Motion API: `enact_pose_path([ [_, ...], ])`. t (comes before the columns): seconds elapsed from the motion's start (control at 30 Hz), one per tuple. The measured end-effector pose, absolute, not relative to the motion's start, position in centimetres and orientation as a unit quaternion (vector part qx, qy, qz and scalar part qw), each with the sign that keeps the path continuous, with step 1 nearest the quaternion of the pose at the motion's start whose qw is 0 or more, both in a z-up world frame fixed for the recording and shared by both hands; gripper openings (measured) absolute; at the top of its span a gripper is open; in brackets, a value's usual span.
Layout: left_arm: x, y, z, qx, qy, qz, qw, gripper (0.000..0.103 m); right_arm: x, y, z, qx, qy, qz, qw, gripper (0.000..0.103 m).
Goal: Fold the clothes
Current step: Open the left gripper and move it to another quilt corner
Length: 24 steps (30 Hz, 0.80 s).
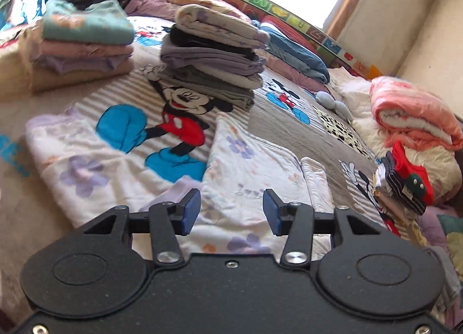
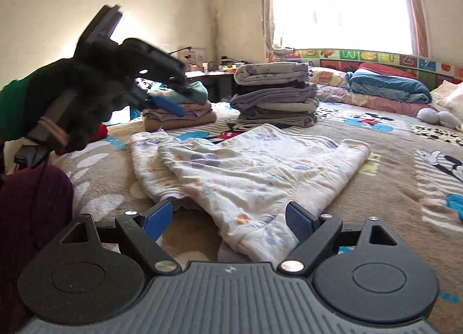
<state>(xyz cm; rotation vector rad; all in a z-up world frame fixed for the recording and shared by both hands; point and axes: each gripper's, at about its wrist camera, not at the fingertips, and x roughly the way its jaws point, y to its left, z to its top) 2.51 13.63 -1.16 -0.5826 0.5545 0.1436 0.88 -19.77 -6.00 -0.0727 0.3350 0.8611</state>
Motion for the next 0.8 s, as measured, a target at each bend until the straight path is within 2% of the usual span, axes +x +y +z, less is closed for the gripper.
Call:
enact_pose_path([
  [0.17,1.2,16.2,-3.7,-0.346,0.277,0.083,0.892,0.046,0.8,-19.3,-6.7,-0.056,0.159,0.411,0.896,0.085],
  [0.27,1.0,16.5,-4.9,-0.368,0.277,0.074,0.884,0.046,1.4,-16.5,-9.3,-0.114,0.236,0.422,0.868,0.089],
  [0.33,1.0,16.2,-5.5,-0.368,0.283,0.071,0.883,0.046,0.3,-15.7,-9.4,-0.160,0.216,0.411,0.871,0.089],
  [0.47,1.2,15.6,-6.3,-0.386,0.281,0.049,0.877,0.046,-1.1,-16.6,-7.4,-0.159,0.193,0.408,0.878,0.088],
  [0.67,1.6,14.8,-6.6,-0.396,0.281,0.036,0.874,0.046,-1.4,-16.4,-7.5,-0.164,0.162,0.390,0.892,0.088],
  [0.8,1.5,15.1,-7.0,-0.406,0.278,0.036,0.870,0.046,-0.1,-15.5,-8.9,-0.164,0.228,0.408,0.868,0.092],
])
